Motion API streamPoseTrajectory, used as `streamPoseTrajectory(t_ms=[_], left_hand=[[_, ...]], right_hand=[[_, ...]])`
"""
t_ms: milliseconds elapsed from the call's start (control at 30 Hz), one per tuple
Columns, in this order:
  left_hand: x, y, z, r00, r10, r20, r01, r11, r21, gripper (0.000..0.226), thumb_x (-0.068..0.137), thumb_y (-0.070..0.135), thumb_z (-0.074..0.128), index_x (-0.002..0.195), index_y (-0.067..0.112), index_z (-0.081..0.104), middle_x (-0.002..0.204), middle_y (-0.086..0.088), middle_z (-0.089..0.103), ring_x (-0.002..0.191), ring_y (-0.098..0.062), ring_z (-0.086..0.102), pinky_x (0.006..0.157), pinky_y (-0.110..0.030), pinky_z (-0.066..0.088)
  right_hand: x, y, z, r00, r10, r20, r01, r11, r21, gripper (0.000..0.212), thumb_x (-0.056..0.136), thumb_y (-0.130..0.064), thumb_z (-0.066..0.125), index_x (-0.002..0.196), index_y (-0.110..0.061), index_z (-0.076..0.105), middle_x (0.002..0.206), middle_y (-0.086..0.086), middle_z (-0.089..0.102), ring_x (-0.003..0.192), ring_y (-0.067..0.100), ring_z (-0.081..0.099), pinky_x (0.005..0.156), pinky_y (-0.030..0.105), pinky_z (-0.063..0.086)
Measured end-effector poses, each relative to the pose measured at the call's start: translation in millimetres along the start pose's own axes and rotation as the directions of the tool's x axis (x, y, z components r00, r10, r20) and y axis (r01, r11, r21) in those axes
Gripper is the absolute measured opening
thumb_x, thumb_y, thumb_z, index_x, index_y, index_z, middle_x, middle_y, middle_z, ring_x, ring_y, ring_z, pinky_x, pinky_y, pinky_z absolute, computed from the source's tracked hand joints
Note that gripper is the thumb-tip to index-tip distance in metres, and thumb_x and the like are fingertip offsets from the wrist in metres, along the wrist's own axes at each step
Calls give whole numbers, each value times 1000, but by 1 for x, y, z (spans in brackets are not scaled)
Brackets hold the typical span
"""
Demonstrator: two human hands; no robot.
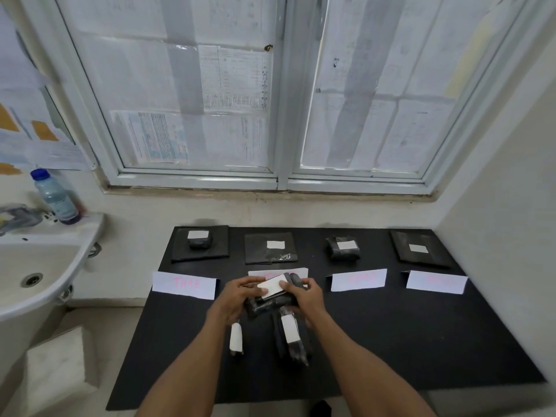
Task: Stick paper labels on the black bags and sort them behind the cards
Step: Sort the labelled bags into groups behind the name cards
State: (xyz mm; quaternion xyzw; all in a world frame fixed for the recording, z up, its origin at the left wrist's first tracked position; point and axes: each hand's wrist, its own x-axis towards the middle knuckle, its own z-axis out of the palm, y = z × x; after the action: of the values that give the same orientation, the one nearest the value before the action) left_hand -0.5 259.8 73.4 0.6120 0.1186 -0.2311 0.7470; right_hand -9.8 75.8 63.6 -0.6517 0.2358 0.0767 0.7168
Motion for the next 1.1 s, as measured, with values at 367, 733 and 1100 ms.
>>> streamPoseTrajectory(t_ms=[367,733,1100], left_hand=[[-1,-2,-10,997,-27,66,24,999,44,32,80,-11,64,107,5,72,103,-23,68,87,-29,68,76,-35,58],[3,-18,-25,998,-39,-56,44,995,89,23,85,-8,61,105,1,68,102,-20,67,89,-30,67,83,-44,57],[16,-78,-33,979,-60,-196,168,786,595,16,81,15,73,91,17,61,100,-8,64,91,-20,63,79,-30,54]], right_hand=[[5,17,-1,992,-118,52,126,976,-175,37,84,-37,68,117,-32,52,114,12,62,94,23,66,72,37,59],[2,19,-3,931,-153,333,321,779,-538,65,62,-19,87,122,-26,61,125,-4,52,116,10,49,94,18,40],[7,75,5,954,-43,298,256,634,-730,60,59,-13,86,111,-21,59,115,-2,53,102,13,53,84,18,43]])
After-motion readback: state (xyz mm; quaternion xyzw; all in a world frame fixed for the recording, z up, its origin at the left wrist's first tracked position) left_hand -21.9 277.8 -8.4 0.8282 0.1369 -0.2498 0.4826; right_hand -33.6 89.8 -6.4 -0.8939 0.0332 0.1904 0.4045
